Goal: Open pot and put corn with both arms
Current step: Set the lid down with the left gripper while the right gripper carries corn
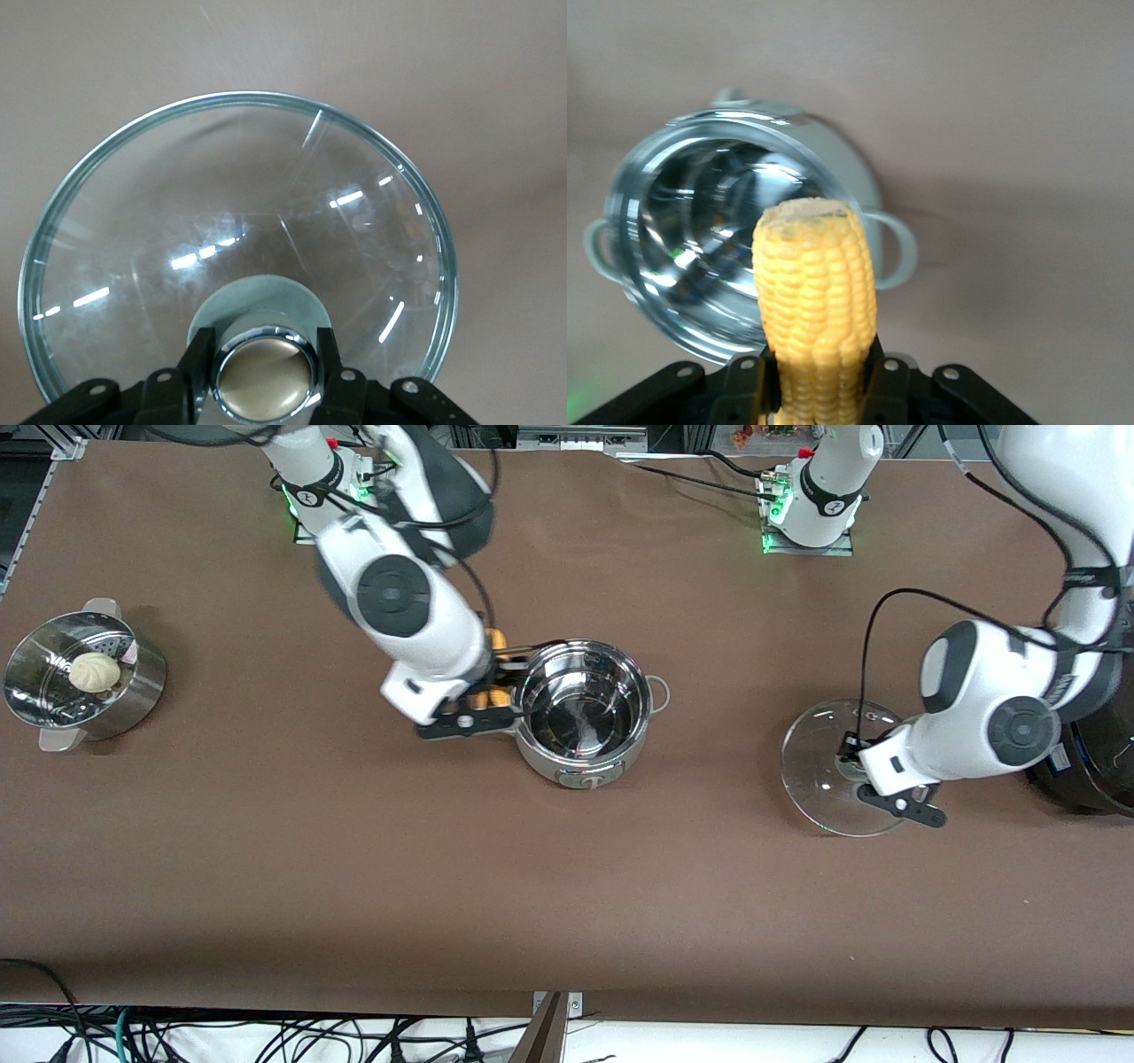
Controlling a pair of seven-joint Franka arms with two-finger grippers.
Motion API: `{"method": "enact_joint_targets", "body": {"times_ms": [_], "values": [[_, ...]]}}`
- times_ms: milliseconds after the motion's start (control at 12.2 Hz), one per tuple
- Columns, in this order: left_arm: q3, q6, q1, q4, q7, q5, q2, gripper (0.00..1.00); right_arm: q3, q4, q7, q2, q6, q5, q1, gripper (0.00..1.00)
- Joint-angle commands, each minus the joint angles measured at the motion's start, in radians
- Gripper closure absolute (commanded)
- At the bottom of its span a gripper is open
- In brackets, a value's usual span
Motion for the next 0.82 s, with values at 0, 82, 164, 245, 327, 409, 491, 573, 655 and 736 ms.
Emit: {"method": "enact_joint_targets", "body": {"times_ms": [0, 82, 164, 245, 327, 409, 491, 573, 655, 736], "values": [[-0.019, 0.171, 0.034, -0.165, 0.009, 0.045, -0.054, 0.63, -0.01, 0.109, 0.105, 0.136, 0.085, -0.008, 0.074, 1.0], [-0.019, 0.203, 0.048, -0.182, 0.007, 0.047, -0.051, 0.01, -0.01, 0.109, 0.119, 0.16, 0.118, -0.019, 0.085, 1.0], [-0.021, 0.189, 0.054, -0.173, 0.007, 0.047, -0.068, 0.0, -0.01, 0.109, 0.124, 0.182, 0.141, -0.024, 0.09, 1.0], [-0.024, 0.116, 0.063, -0.147, 0.003, 0.033, -0.129, 0.0, -0.01, 0.109, 0.126, 0.199, 0.161, -0.024, 0.094, 1.0], [-0.033, 0.032, 0.053, -0.121, -0.016, 0.018, -0.187, 0.0, -0.01, 0.109, 0.126, 0.216, 0.173, -0.024, 0.097, 1.0], [-0.056, -0.019, 0.054, -0.096, -0.048, -0.027, -0.238, 0.0, -0.01, 0.108, 0.127, 0.231, 0.178, -0.025, 0.099, 1.0], [-0.062, -0.077, 0.05, -0.075, -0.103, -0.06, -0.296, 0.0, -0.01, 0.109, 0.133, 0.243, 0.181, -0.025, 0.1, 1.0], [-0.088, -0.145, 0.045, -0.047, -0.172, -0.065, -0.341, 0.0, -0.01, 0.106, 0.133, 0.252, 0.193, -0.025, 0.1, 1.0], [-0.102, -0.267, 0.06, 0.026, -0.178, -0.111, -0.359, 0.0, -0.01, 0.106, 0.135, 0.263, 0.202, -0.025, 0.1, 1.0], [-0.098, -0.359, 0.065, 0.119, -0.171, -0.174, -0.357, 0.0, -0.01, 0.106, 0.135, 0.274, 0.216, -0.025, 0.107, 1.0]]}}
